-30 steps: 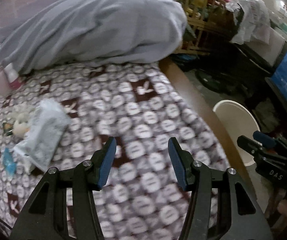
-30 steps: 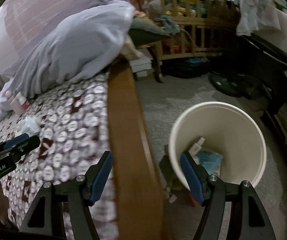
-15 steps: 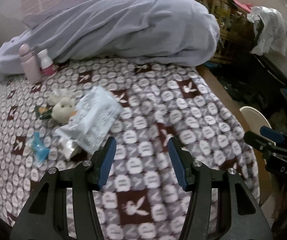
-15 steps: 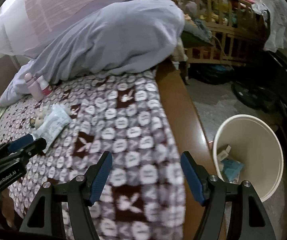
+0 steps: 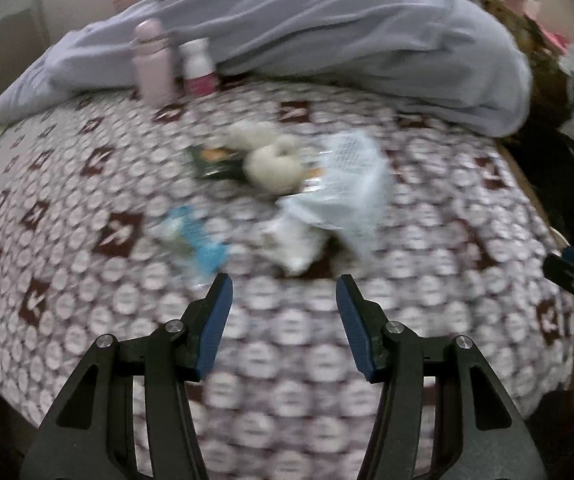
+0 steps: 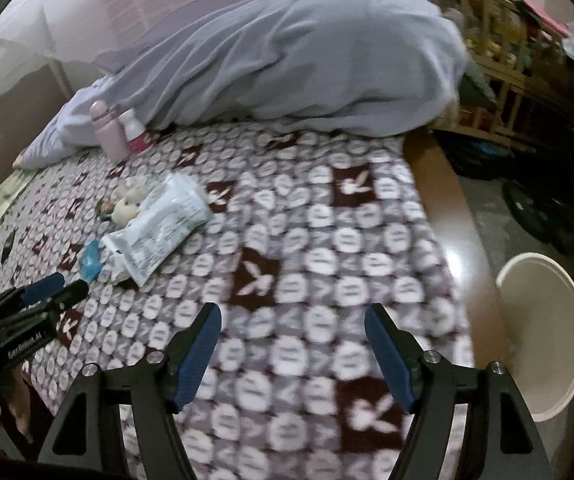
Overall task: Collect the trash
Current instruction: 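Return both tools over the remaining trash on the bed, then grasp the blue-white candy wrapper with the left tool while the right tool grasps the white snack bag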
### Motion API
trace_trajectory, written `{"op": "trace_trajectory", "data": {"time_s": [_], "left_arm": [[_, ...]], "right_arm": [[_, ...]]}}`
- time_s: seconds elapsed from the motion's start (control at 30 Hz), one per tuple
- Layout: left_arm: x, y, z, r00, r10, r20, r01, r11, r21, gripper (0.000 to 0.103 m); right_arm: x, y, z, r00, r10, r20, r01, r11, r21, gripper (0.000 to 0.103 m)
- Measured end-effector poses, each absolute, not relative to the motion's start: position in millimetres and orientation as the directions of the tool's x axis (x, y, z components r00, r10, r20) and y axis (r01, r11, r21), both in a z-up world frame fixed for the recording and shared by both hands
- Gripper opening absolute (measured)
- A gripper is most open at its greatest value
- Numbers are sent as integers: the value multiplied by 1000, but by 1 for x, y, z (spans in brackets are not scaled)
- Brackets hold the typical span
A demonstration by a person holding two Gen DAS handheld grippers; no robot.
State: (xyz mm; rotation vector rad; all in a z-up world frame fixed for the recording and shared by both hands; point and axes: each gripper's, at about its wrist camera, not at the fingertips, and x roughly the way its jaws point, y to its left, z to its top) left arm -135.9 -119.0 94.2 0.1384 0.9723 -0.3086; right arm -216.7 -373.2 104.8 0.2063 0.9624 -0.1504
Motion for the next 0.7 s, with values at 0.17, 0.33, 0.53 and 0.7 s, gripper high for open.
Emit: {"op": "trace_trajectory", "data": {"time_s": [0.17, 0.33, 0.53, 0.7], "left_arm": [[-109, -75, 84, 511, -149, -846, 199, 979, -53, 52], [-89, -47, 75, 499, -129, -857, 125, 989, -76, 52], [-69, -40, 65, 479, -147, -865, 102, 989, -111, 52], [-49, -39, 52, 458, -185, -869, 62, 982, -176, 54]], "right_arm": [[-193, -353, 94, 542, 8, -840, 184, 975, 128, 73], [-159, -334, 81, 508, 75, -858, 158, 971, 178, 74], [-108, -315, 64, 482, 150, -863, 165, 952, 258, 74], [-71, -309, 42, 478, 216, -851, 207, 914, 349, 77]]}}
